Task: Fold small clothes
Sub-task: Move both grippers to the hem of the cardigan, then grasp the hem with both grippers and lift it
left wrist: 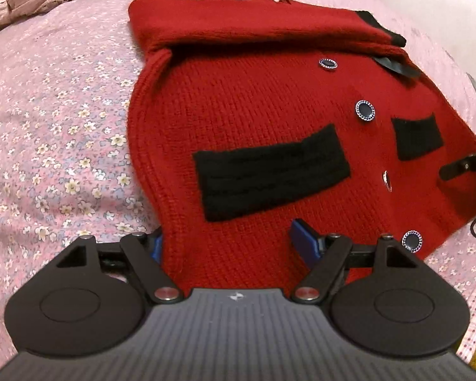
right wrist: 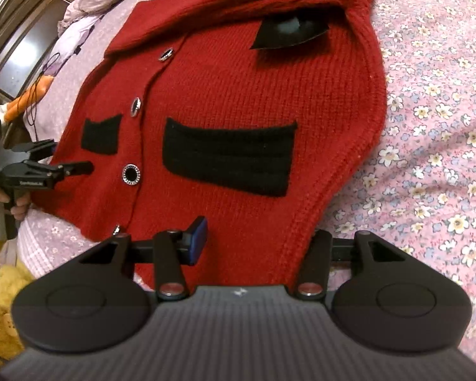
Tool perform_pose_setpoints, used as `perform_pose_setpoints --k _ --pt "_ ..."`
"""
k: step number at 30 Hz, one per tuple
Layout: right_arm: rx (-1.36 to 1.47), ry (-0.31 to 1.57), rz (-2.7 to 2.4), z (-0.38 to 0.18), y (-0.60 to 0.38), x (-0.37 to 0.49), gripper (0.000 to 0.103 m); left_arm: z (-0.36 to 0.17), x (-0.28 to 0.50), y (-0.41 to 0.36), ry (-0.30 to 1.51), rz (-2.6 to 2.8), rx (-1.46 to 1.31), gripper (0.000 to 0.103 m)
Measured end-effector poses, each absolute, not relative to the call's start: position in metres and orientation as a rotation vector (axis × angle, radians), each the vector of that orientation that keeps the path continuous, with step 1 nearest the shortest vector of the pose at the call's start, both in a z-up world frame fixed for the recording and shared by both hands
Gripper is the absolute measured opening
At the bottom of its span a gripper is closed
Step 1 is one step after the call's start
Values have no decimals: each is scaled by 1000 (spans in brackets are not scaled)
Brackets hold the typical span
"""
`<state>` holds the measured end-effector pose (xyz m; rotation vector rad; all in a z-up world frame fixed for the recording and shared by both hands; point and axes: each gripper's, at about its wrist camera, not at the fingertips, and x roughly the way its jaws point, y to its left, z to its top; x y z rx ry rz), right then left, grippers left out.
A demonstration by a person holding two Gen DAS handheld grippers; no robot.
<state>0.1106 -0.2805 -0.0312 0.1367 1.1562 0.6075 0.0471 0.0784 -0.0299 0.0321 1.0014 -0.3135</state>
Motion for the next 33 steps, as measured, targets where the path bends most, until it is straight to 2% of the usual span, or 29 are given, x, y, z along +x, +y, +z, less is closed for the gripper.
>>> perform_pose_setpoints --k 15,16,17,18,19,20,22,28,29,30,31,33 --pt "147 1101 684 -37 -278 97 51 -34 47 90 1036 -461 -127 79" --pt "148 1099 684 -37 -278 97 50 -34 48 93 1035 -471 -137 79" --pt "151 1096 683 -37 -278 97 42 -35 48 96 1034 -471 -152 78" --pt "154 1094 677 -37 -279 96 34 -34 48 98 1033 -469 -172 74" --pt "162 1097 666 -38 -280 97 22 -34 49 100 1033 -463 -184 70" --pt "172 1100 657 -38 -281 98 18 -33 49 103 1035 -450 -197 62" --pt "181 1084 667 -36 -284 97 15 -33 48 111 1034 -435 -236 55" --pt "206 1020 710 -19 -289 91 13 -32 48 104 1054 -426 -203 54" --pt "228 1010 716 -18 -290 92 12 -32 51 105 1063 -431 -237 51" --pt "259 998 722 -15 -293 93 12 -31 53 108 1071 -447 -293 39" --pt "286 984 728 -12 -295 94 12 -30 55 113 1070 -465 -353 34" --pt "330 947 742 -4 -297 96 11 -26 58 119 1055 -487 -439 28"
